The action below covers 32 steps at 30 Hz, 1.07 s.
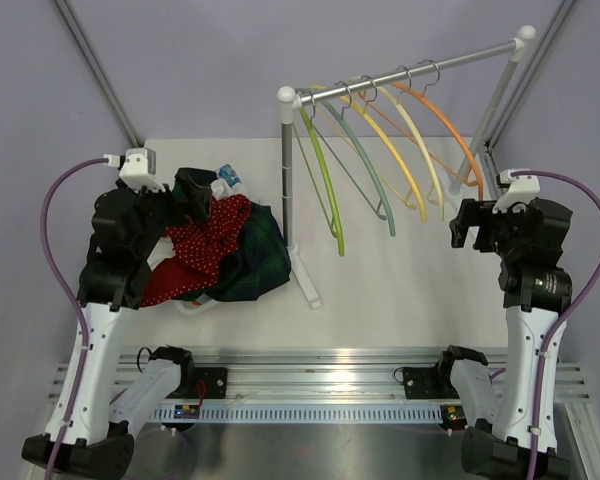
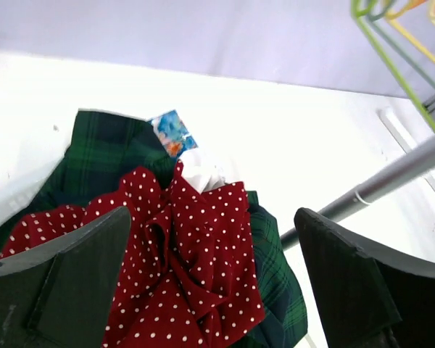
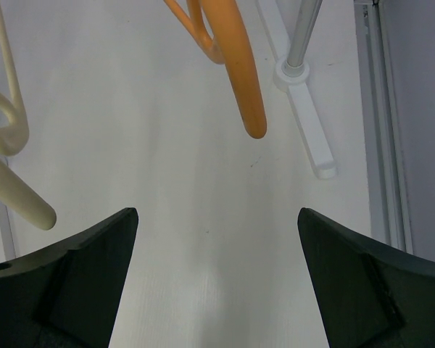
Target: Remove the skirt from the hanger
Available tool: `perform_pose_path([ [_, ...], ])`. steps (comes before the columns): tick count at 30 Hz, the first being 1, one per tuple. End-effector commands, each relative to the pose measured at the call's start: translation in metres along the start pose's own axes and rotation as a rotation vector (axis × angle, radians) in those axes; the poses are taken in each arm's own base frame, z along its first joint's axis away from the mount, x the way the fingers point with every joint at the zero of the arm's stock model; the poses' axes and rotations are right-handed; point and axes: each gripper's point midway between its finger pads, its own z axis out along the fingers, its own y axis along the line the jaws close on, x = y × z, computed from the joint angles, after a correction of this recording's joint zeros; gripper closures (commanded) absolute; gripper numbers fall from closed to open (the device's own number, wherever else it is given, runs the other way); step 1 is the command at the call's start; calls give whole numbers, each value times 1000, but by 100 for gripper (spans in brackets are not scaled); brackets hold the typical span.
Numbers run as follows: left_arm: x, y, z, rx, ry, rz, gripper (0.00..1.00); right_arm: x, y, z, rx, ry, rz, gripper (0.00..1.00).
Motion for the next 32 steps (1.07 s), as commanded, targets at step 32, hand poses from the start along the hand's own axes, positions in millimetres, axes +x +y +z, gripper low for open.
perform_pose_path([
  [32,47,-1,-52,112,-40,183,1,-27,-59,-37,415,-147,176,0],
])
